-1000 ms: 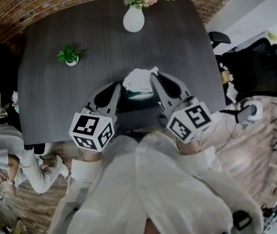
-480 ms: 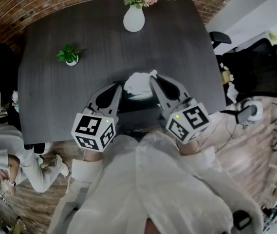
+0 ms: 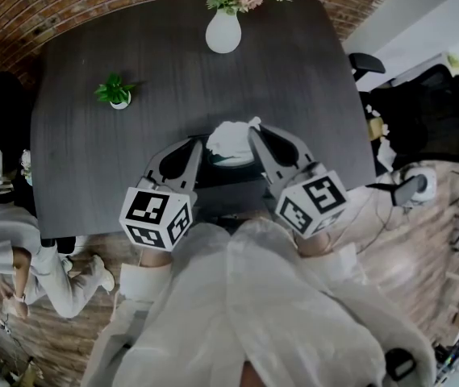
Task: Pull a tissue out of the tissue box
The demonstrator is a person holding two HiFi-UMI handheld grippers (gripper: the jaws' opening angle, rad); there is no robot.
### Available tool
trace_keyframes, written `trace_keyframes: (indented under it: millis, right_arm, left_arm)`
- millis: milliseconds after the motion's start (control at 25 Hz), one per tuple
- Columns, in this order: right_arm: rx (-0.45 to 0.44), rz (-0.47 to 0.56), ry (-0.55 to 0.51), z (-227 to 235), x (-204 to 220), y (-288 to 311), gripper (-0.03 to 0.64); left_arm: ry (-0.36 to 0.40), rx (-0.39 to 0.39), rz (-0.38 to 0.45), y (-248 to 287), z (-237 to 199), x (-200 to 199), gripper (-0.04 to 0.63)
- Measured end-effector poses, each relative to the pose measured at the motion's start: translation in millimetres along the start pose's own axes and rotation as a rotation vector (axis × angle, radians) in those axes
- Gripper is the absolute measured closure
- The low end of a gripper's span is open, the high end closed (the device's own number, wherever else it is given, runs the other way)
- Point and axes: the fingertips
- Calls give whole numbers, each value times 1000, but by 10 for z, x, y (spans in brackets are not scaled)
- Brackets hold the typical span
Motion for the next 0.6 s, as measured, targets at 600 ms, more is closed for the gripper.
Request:
trace_keyframes:
  millis: [600]
  right_arm:
    - [-4,-17,-3,7,50,13,601]
  left_arm:
    - [10,-14,-48,30,-7,79,591]
Point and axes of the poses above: the fingertips, and each gripper's own axes: y forward along the fingers, z to its right, x out of its underside, and after that the axes turned 5 degrees about -y, right-handed
